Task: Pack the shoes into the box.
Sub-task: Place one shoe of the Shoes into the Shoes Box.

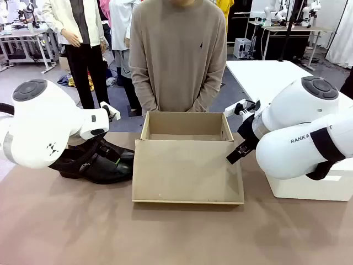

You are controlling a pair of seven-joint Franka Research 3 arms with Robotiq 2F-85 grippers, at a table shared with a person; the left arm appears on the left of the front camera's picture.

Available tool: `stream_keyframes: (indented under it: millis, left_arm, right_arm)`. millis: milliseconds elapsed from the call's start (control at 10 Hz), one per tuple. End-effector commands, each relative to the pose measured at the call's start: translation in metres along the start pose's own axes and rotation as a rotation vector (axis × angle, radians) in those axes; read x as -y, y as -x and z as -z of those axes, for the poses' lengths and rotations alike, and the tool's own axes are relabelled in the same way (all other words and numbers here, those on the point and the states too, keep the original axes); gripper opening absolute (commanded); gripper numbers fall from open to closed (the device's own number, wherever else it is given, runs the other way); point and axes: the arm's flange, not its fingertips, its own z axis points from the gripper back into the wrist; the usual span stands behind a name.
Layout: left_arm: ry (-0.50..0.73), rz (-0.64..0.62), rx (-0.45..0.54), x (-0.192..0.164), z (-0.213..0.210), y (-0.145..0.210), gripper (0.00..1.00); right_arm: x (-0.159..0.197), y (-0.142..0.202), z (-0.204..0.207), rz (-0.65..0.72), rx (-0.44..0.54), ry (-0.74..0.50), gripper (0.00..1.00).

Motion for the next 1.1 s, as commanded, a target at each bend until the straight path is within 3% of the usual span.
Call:
stream_keyframes:
  millis: [0, 1000]
  left_arm:
    - [0.000, 0.000, 0.000, 0.0000, 0.0000, 0.0000, 1.00]
    - [0.000, 0.000, 0.000, 0.0000, 0.0000, 0.0000, 1.00]
  right_arm:
    - [0.0000, -0.0001, -0.0001, 0.000, 0.001, 0.000, 1.00]
    - [0.0000, -0.0001, -0.0001, 0.000, 0.001, 0.000, 1.00]
